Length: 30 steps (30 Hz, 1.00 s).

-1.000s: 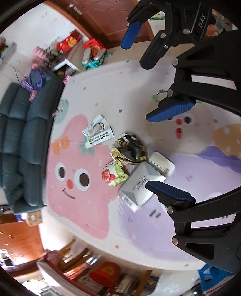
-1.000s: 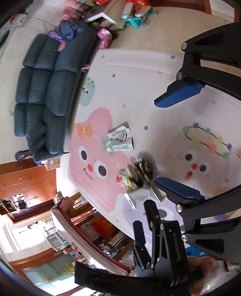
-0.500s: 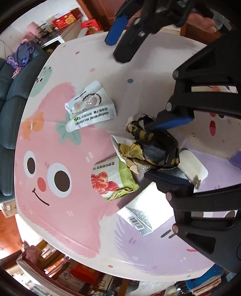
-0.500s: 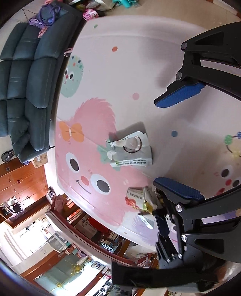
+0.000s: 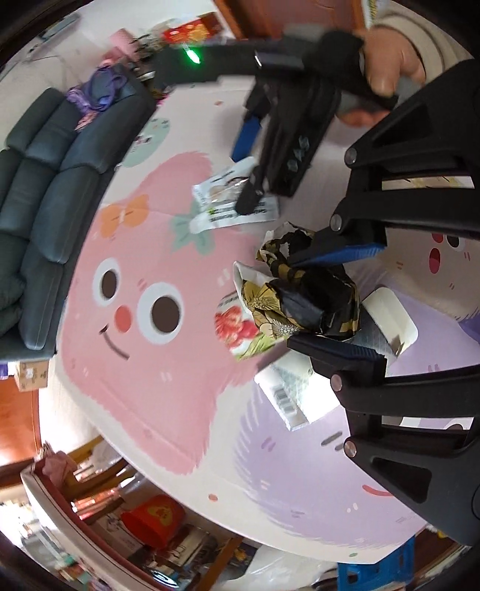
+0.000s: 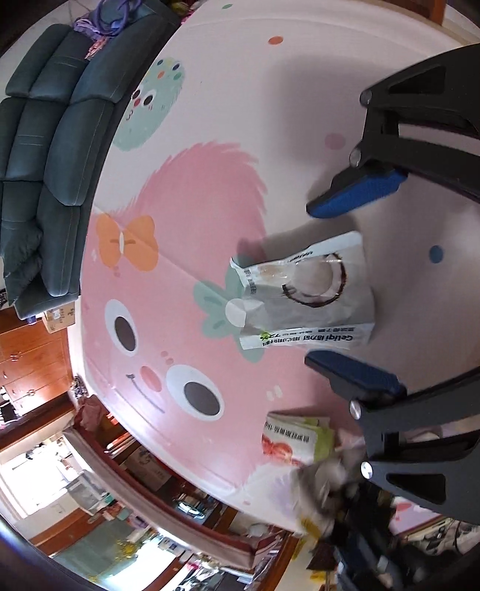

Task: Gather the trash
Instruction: 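Grasp the black-and-gold wrapper with the left tool while the right tool grasps the white wet-wipe pack, then carry the wrapper and wet-wipe pack down over the floor bin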

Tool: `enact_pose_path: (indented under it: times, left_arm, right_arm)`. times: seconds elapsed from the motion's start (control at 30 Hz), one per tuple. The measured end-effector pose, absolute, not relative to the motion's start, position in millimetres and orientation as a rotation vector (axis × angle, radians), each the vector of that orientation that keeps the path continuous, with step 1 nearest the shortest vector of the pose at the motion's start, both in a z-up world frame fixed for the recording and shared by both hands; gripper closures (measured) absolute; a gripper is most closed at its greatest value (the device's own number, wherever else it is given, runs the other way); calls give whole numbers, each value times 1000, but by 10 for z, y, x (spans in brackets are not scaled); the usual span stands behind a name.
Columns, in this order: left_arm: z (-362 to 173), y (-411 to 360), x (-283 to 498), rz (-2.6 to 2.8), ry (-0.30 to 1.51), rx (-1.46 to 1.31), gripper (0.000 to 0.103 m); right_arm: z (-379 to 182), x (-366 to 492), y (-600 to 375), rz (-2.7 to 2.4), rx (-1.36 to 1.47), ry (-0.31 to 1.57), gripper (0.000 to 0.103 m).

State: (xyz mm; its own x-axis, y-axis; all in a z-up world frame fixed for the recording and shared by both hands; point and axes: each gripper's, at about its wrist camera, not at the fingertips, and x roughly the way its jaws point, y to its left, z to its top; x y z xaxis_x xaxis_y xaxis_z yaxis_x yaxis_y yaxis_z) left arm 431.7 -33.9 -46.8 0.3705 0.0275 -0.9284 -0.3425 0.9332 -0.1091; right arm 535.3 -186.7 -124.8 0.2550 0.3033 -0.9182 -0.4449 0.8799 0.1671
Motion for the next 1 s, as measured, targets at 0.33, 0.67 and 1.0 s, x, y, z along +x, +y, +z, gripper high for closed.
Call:
enact_pose_path:
  times: [0.33,0.67,1.0]
  left_arm:
    - [-187,89,4090,330,1102,-372,71]
    - [-103,127,3784,322,1090,-373,70]
    - [135,125,3119,261,1066,-362,71]
  right_arm:
    - [-1277,5223,-1652,499,-275,1133,69]
    - [-1115,4919,-1876,507,-162,1169,86]
    - [-675,4037,-2186,469,-55,1160,86]
